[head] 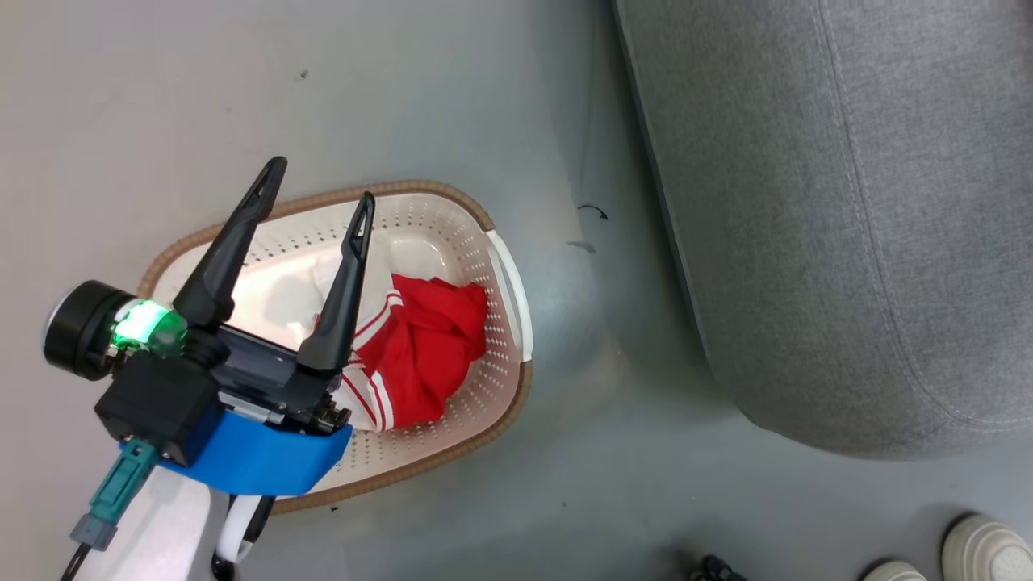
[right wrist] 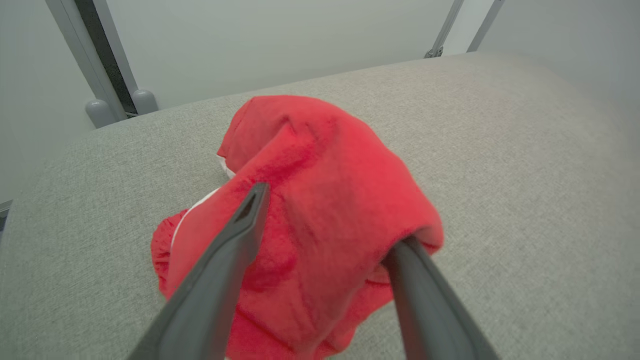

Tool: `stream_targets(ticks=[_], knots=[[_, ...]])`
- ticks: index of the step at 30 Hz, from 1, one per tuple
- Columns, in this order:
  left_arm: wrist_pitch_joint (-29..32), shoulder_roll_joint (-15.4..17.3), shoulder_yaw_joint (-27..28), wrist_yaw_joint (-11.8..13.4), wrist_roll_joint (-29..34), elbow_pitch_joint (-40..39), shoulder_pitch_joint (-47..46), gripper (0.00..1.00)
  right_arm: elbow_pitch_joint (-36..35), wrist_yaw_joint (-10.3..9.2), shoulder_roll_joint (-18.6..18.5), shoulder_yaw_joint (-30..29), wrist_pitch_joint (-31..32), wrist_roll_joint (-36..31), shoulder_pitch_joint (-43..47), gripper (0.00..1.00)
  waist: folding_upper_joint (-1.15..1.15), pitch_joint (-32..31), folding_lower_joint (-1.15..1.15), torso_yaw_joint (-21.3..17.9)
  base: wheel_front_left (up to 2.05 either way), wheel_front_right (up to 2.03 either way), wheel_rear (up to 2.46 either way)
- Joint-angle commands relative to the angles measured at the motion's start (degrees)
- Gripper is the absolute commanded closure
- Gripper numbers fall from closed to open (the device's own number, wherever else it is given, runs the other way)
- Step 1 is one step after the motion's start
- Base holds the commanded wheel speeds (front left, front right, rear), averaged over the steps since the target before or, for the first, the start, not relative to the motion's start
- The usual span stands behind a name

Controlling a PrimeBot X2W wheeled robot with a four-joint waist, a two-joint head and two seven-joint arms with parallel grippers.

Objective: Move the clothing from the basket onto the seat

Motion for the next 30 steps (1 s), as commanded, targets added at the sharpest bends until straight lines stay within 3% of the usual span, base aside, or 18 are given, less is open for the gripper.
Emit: stream_targets(ticks=[1, 10, 17, 22, 30], knots=[[-0.51, -0.29, -0.22, 0.08, -0.27, 0.7, -0.82, 0.0, 0.71, 0.02, -0.57, 0.64, -0.42, -0.11, 0.74, 0.0, 0.0, -1.37, 0.0, 0.67, 0.0, 0.0, 0.0], [-3.22, -3.44, -1.03, 0.35, -1.75, 6.35, -0.12, 0.0, 2.69, 0.02, -1.14, 5.53, -3.34, -0.33, 4.24, 0.0, 0.0, -8.19, 0.0, 2.14, 0.0, 0.0, 0.0], [-4.45, -6.52, -0.11, 0.55, -3.84, 11.57, 2.54, 0.0, 0.28, 0.02, -0.21, 7.64, -4.56, 0.66, 11.39, 0.0, 0.0, -15.75, 0.0, 3.31, 0.0, 0.0, 0.0], [-4.61, -8.67, 2.12, 0.73, -4.81, 14.23, 5.17, 0.0, -5.52, 0.03, 2.02, 9.76, -4.38, 1.35, 17.93, 0.0, 0.0, -20.88, 0.0, 3.69, 0.0, 0.0, 0.0], [-4.63, -11.95, 6.58, -0.26, -3.84, 17.38, 9.58, 0.0, -22.56, 0.03, 7.77, 14.51, -4.21, 2.48, 31.83, 0.0, 0.0, -26.93, 0.0, 4.45, 0.0, 0.0, 0.0]])
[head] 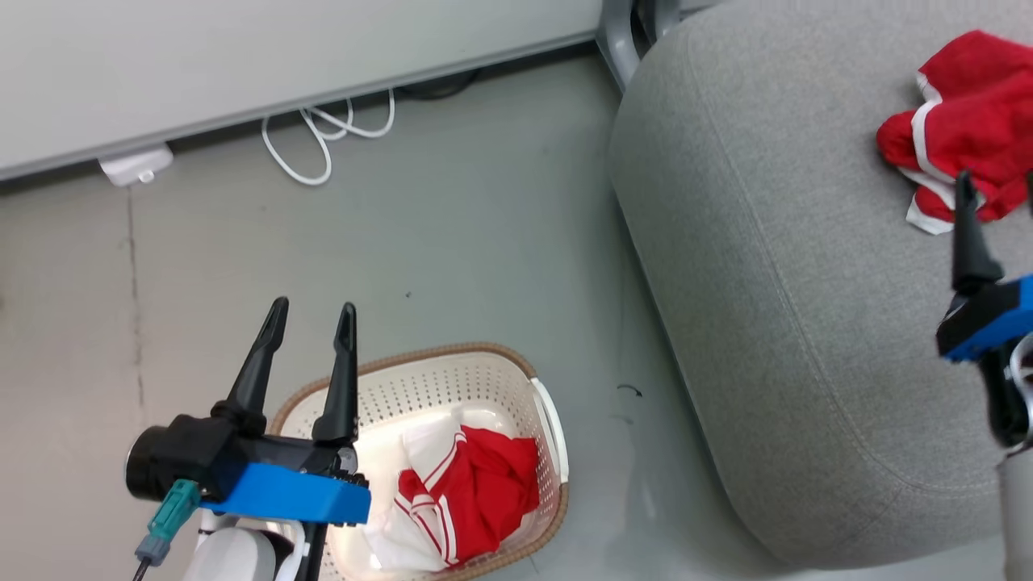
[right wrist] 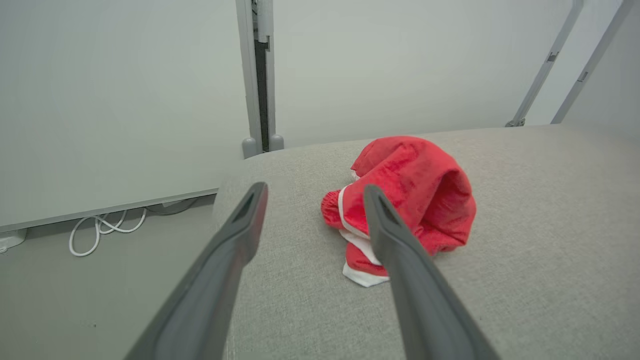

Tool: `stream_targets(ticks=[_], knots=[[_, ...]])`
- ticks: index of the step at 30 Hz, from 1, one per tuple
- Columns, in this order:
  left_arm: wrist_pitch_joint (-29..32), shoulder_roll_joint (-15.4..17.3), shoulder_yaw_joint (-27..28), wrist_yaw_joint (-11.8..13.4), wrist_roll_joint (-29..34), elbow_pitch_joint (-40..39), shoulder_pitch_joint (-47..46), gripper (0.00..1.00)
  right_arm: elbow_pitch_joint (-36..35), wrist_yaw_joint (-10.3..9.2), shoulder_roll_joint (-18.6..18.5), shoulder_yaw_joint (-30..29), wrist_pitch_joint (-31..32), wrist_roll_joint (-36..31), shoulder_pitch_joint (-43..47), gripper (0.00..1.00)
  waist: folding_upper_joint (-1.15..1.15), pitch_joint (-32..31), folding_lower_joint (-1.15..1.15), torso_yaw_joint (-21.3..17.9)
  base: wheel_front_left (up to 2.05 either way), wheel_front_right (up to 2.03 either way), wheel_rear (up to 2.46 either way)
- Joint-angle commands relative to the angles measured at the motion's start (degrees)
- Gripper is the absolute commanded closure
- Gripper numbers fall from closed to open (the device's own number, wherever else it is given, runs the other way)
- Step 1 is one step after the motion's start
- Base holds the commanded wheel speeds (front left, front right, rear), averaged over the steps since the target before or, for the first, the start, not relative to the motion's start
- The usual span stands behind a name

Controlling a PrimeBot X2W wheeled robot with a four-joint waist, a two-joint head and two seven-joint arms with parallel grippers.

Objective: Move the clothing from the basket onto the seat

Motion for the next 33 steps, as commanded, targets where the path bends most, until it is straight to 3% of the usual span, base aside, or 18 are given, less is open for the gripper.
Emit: stream_targets(ticks=[1, 10, 16, 24, 33], knots=[[-0.25, -0.62, 1.4, -0.34, 0.41, 0.7, 1.05, 0.0, -3.78, 0.02, 1.71, 0.8, 0.5, 0.39, 3.27, 0.0, 0.0, -2.57, 0.02, 0.53, 0.0, 0.0, 0.0], [-0.26, -3.1, 6.0, -1.59, 1.65, 3.55, 4.01, 0.0, -19.08, 0.01, 8.25, 2.74, 2.84, -1.65, 15.37, 0.0, 0.0, -6.82, 0.02, 1.71, 0.0, 0.0, 0.0], [-0.27, -4.33, 8.14, -2.33, 2.36, 5.2, 5.79, 0.0, -24.21, 0.02, 11.16, 3.61, 3.16, -2.6, 22.12, 0.0, 0.0, -9.29, 0.02, 3.37, 0.0, 0.0, 0.0], [-0.27, -5.26, 9.76, -2.87, 3.28, 6.52, 6.98, 0.0, -28.29, 0.02, 12.19, 3.73, 3.06, -3.84, 28.43, 0.0, 0.0, -11.23, 0.02, 5.91, 0.0, 0.0, 0.0], [-0.21, -5.69, 11.88, -3.14, 4.06, 7.98, 7.88, 0.0, -27.58, 0.02, 12.25, 5.39, 2.56, -1.55, 31.35, 0.0, 0.0, -12.48, 0.02, 8.89, 0.0, 0.0, 0.0]])
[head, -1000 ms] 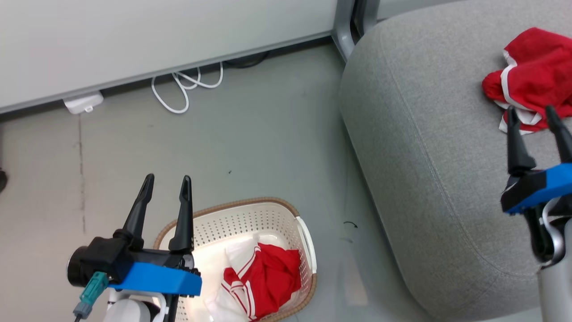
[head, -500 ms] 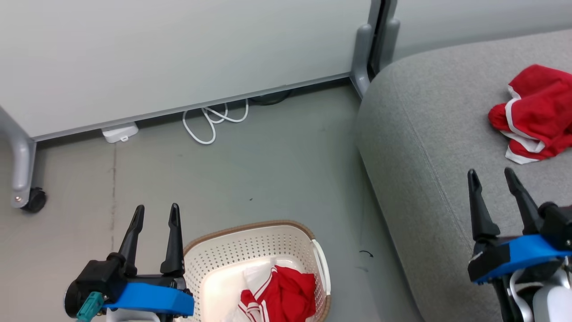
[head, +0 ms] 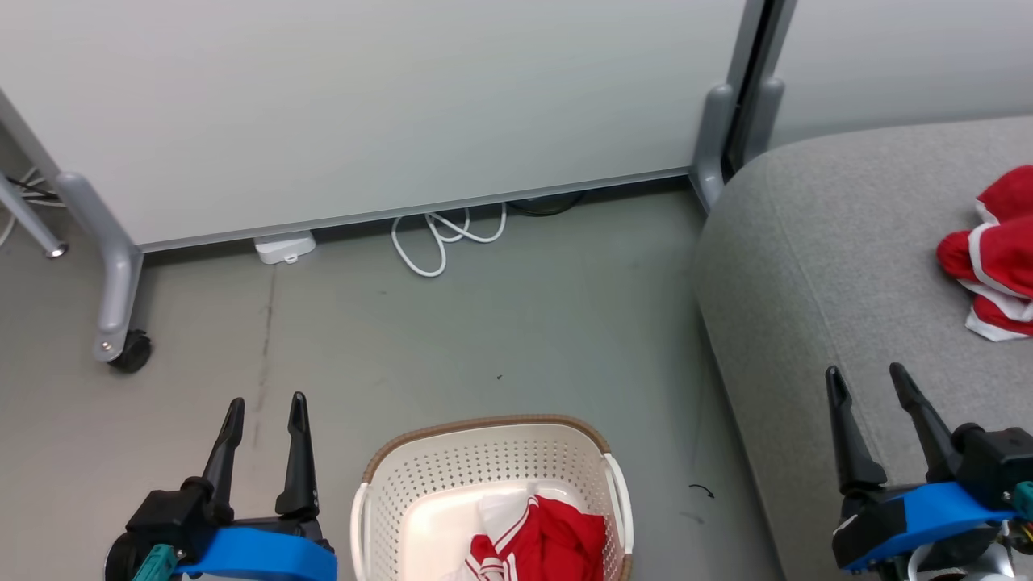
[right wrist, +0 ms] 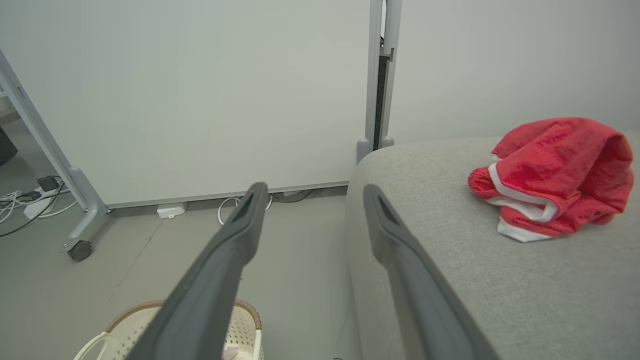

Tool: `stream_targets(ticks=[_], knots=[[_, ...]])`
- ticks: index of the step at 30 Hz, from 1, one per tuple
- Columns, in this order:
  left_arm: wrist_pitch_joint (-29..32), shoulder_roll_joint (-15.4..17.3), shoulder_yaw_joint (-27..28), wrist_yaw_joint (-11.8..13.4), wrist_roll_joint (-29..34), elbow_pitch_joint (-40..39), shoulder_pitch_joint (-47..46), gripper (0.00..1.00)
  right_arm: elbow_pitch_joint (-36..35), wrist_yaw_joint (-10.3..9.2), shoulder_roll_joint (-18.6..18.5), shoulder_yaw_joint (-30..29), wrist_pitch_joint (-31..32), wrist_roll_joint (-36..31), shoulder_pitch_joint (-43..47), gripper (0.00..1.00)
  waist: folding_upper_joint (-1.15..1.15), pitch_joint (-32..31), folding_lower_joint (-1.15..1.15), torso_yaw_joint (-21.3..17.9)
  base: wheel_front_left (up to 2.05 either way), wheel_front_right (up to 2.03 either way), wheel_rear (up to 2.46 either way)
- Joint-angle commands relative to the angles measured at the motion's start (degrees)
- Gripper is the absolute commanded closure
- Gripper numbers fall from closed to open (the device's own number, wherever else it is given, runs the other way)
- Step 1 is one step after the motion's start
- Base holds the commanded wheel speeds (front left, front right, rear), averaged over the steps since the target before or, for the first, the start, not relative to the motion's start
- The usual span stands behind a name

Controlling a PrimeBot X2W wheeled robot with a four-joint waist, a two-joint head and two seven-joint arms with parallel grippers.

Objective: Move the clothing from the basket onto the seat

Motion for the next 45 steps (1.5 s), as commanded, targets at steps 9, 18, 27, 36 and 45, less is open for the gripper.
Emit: stream_targets(ticks=[9, 18, 27, 36, 45], knots=[[-0.17, -0.33, 1.3, -0.41, 0.33, 1.7, 0.55, 0.0, 2.3, 0.03, 0.09, 2.15, -1.35, -0.05, 0.84, 0.0, 0.0, -1.42, 0.01, 4.13, 0.0, 0.0, 0.0], [-0.17, -0.42, 1.74, -0.36, 0.53, 3.56, 0.32, 0.0, 3.98, 0.03, 0.08, 3.58, -1.74, 0.49, 1.34, 0.0, 0.0, -2.27, 0.01, 5.73, 0.0, 0.0, 0.0], [-0.16, -0.38, 2.21, -0.41, 0.61, 3.81, 0.4, 0.0, 4.31, 0.03, 0.08, 3.94, -1.86, 0.61, 1.12, 0.0, 0.0, -2.09, 0.01, 5.5, 0.0, 0.0, 0.0], [-0.17, -0.28, 1.84, -0.42, 0.99, 3.88, 0.14, 0.0, 4.7, 0.03, 0.09, 4.05, -1.77, 1.04, 0.64, 0.0, 0.0, -1.85, 0.01, 5.19, 0.0, 0.0, 0.0], [-0.16, -0.45, 1.59, -0.43, 1.32, 3.78, 0.33, 0.0, 4.93, 0.03, 0.09, 4.53, -2.08, 1.66, 0.46, 0.0, 0.0, -1.29, 0.01, 4.41, 0.0, 0.0, 0.0]])
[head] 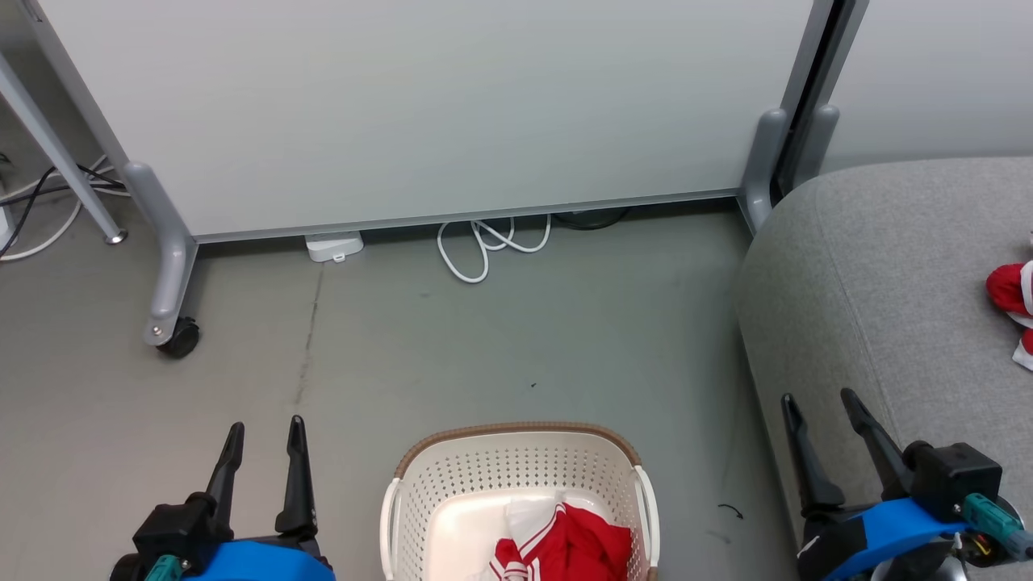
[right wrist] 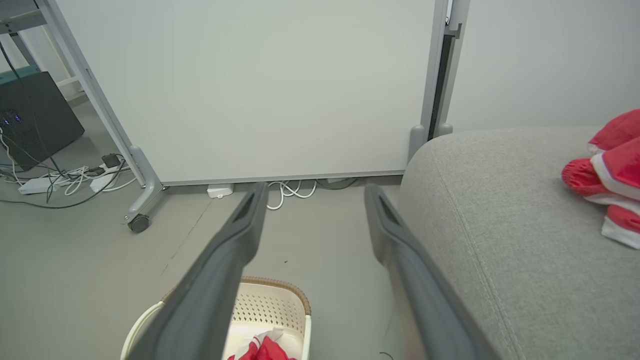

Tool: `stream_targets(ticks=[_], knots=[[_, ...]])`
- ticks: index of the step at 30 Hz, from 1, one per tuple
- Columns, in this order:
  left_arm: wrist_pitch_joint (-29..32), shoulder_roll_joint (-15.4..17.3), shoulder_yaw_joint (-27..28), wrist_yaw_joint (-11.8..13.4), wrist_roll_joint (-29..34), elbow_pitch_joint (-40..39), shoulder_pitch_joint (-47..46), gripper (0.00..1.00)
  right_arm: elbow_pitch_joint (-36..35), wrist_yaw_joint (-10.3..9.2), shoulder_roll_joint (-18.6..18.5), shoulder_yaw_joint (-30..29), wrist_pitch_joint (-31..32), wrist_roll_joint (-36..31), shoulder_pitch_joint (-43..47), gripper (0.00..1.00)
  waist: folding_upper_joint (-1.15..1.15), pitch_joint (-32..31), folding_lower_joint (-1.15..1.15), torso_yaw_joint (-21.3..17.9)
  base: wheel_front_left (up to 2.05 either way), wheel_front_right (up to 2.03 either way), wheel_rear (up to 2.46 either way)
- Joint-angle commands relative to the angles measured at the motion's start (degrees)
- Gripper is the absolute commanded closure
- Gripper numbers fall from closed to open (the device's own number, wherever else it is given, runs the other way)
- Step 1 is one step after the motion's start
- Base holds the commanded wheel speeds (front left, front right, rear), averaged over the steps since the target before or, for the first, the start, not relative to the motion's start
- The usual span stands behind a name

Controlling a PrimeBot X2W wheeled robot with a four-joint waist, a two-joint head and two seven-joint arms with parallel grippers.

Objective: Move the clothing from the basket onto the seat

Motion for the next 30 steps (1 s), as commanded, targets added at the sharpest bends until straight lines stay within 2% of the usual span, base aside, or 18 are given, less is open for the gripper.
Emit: stream_targets(ticks=[1, 5, 14, 19, 24, 30], knots=[[-0.15, 0.09, -0.23, -0.13, 0.45, 0.21, -0.33, 0.0, 0.05, 0.03, 0.05, 0.26, -0.2, 0.22, -0.28, 0.0, 0.0, 0.5, 0.0, -0.44, 0.0, 0.0, 0.0], [-0.16, 0.34, -1.21, -0.13, 0.29, 1.65, -1.63, 0.0, -0.2, 0.03, 0.03, 1.4, -0.52, 0.41, -1.39, 0.0, 0.0, 2.27, 0.0, -2.07, 0.0, 0.0, 0.0], [-0.16, 0.27, -3.76, -0.14, -1.61, 9.48, -6.3, 0.0, -0.65, 0.03, 0.06, 5.18, -0.94, 0.59, -4.85, 0.0, 0.0, 10.2, 0.0, -9.06, 0.0, 0.0, 0.0], [-0.15, 1.2, -7.1, -0.14, -2.86, 16.38, -11.93, 0.0, -1.01, 0.03, 0.04, 7.89, -2.3, 1.43, -8.14, 0.0, 0.0, 17.95, 0.0, -13.34, 0.0, 0.0, 0.0], [0.19, 2.04, -9.9, -0.13, -3.83, 21.34, -16.39, 0.0, -0.72, 0.03, 0.06, 9.72, -3.5, 2.35, -10.38, 0.0, 0.0, 23.23, 0.0, -15.62, 0.0, 0.0, 0.0], [1.99, 3.6, -15.9, -0.13, -5.59, 27.59, -22.69, 0.0, 0.53, 0.03, 0.05, 12.26, -5.51, 3.53, -13.34, 0.0, 0.0, 29.66, 0.0, -18.16, 0.0, 0.0, 0.0]])
